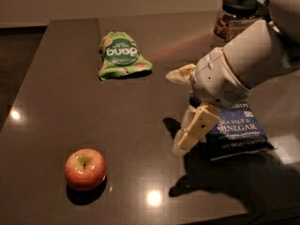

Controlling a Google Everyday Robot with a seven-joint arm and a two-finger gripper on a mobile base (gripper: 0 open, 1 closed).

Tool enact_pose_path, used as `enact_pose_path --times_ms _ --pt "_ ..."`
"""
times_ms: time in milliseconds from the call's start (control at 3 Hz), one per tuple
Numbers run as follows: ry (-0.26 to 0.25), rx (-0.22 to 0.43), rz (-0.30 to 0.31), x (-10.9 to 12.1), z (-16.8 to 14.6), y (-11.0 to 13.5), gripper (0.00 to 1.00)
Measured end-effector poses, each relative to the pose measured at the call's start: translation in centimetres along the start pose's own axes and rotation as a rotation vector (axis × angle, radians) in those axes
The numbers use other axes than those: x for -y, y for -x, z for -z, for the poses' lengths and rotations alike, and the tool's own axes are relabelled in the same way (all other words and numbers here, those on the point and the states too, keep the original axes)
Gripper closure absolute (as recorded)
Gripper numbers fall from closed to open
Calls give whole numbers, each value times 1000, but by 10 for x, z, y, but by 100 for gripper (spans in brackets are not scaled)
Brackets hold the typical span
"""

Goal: Move apple near green rice chip bag

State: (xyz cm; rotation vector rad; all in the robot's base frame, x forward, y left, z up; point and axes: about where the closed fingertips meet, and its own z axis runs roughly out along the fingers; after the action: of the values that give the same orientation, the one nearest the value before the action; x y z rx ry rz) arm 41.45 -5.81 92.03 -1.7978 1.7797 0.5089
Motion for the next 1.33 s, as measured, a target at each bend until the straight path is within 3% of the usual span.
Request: enact_pose_path --times_ms 333,667,1333 --pt "53 99 55 -10 -13 26 0" --pt "127 158 118 -30 -45 51 0" --pt "228 167 158 -60 -98 65 0"
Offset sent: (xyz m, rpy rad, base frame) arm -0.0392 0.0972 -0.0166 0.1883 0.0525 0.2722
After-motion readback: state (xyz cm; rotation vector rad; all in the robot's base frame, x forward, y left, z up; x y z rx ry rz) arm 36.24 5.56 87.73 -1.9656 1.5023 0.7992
